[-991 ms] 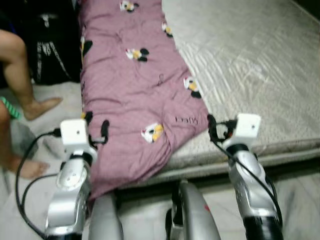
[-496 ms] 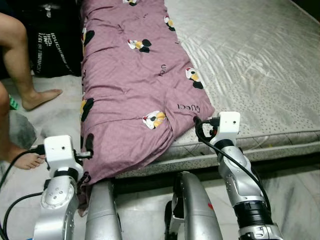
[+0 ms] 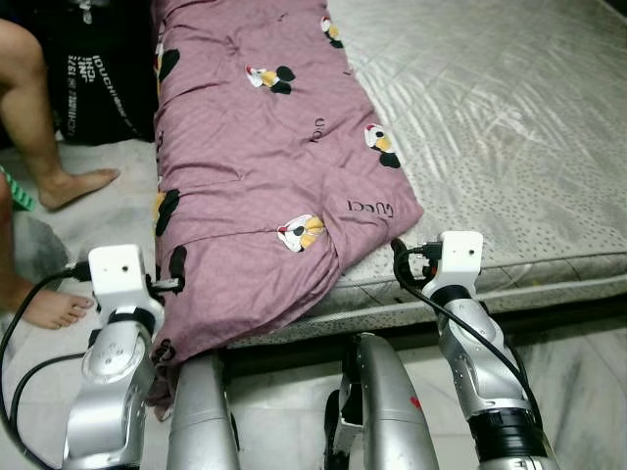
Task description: Clean up the room
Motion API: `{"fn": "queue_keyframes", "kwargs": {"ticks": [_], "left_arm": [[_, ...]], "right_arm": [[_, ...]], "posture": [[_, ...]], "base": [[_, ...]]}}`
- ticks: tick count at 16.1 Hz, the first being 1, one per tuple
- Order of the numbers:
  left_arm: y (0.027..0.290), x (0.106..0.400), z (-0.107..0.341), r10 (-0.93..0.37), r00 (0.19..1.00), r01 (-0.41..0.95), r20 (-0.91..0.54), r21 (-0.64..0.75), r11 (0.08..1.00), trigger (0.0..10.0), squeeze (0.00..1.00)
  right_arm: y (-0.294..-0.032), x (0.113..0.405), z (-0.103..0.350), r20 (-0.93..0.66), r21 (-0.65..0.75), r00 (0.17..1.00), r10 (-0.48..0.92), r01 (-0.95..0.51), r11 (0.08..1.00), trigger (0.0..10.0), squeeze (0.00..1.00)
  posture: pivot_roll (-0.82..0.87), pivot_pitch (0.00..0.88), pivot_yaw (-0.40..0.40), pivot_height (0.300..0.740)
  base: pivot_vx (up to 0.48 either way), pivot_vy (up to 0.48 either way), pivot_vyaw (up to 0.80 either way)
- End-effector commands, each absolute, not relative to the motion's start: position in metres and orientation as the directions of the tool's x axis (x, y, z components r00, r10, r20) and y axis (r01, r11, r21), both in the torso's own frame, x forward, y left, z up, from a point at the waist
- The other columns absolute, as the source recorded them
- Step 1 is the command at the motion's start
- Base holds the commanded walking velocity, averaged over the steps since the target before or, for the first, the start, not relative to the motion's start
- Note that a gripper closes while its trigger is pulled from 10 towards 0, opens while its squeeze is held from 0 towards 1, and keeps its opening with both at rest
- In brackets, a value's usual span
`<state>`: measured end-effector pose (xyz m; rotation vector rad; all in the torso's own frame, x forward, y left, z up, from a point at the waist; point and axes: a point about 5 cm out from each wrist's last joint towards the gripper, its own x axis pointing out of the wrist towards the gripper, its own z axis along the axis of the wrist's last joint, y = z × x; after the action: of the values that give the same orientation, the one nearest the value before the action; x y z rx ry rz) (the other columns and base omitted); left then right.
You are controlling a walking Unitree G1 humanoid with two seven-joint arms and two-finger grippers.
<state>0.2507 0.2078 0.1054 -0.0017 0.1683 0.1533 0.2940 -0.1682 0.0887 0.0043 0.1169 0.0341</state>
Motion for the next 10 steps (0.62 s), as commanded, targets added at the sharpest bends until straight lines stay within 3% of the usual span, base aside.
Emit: {"fn": "queue_keyframes", "kwargs": {"ticks": [1,3,6,10], "left_arm": [[0.205,0.254,0.099,0.123,0.971,-0.125,-0.204,0.004,0.992,10.0,0.0],[0.201,0.268,0.096,0.086,0.969,-0.09,-0.233,-0.007,0.996,10.0,0.0],[0.18,0.312,0.088,-0.048,0.949,0.041,-0.31,-0.031,0.999,10.0,0.0],[0.147,0.342,0.102,-0.157,0.949,0.154,-0.274,-0.03,0.988,10.0,0.0]], "right_arm": [[-0.178,0.288,0.089,-0.118,-0.006,0.993,-0.011,0.01,1.0,10.0,0.0],[-0.194,0.274,0.094,-0.107,-0.01,0.991,-0.082,0.081,0.997,10.0,0.0],[-0.232,0.209,0.099,-0.145,-0.071,0.969,-0.2,0.192,0.979,10.0,0.0],[-0.238,0.166,0.101,-0.203,-0.073,0.952,-0.23,0.22,0.973,10.0,0.0]], "posture": [[0.05,0.18,-0.069,0.554],[0.01,0.194,-0.06,0.554],[-0.12,0.255,-0.021,0.554],[-0.16,0.297,0.0,0.554]], "base": [[0.0,0.0,0.0],[0.0,0.0,0.0],[0.0,0.0,0.0],[0.0,0.0,0.0]]}}
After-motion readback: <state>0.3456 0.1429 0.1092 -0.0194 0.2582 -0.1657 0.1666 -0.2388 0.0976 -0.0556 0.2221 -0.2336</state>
